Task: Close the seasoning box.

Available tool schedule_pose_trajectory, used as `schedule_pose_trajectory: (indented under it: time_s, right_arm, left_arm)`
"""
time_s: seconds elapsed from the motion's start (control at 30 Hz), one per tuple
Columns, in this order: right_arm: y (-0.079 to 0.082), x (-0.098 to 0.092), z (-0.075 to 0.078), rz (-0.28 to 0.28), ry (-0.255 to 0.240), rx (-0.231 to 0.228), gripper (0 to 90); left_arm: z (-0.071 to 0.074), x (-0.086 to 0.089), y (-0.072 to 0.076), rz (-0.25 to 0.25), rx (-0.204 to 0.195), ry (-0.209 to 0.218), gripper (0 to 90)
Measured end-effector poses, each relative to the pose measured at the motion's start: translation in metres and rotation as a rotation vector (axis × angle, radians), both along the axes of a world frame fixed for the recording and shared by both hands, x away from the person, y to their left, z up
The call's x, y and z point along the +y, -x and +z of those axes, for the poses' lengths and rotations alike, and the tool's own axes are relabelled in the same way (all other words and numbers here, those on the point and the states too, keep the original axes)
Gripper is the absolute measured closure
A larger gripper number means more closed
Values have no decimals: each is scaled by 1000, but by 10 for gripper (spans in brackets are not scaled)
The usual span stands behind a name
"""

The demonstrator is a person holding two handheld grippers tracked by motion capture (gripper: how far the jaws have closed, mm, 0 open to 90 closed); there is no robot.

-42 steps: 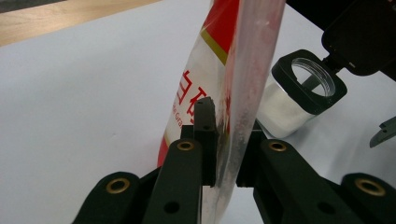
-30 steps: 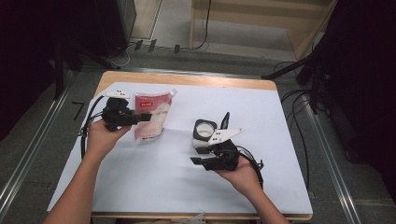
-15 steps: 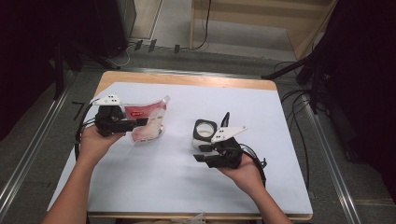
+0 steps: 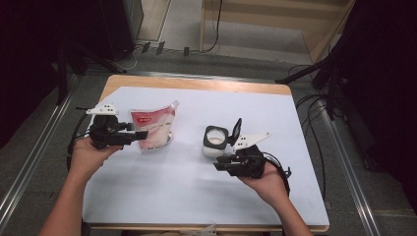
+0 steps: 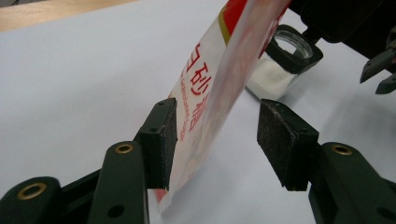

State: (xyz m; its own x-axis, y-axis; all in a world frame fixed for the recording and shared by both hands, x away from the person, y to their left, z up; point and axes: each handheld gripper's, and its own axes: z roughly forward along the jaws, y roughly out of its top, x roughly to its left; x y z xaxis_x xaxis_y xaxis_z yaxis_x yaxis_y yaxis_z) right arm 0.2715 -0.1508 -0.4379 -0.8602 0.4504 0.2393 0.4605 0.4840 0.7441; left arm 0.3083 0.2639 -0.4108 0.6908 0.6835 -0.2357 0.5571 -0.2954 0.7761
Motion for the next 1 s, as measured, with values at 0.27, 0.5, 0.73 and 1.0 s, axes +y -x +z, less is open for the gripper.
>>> schedule_pose_trajectory:
  time_s: [0.27, 0.5, 0.73, 1.0]
  right_arm:
    - [-6, -20, 2, -19, 10, 9, 891]
    - [-9, -33, 4, -48, 20, 21, 900]
    - [-16, -47, 4, -83, 19, 28, 900]
    - [-29, -61, 5, -172, -3, 13, 900]
  left_arm:
    - [-3, 8, 9, 6, 31, -43, 461]
    - [-7, 14, 7, 30, 79, -48, 441]
    - [-9, 17, 8, 48, 83, -54, 415]
    - [-12, 21, 10, 42, 92, -85, 409]
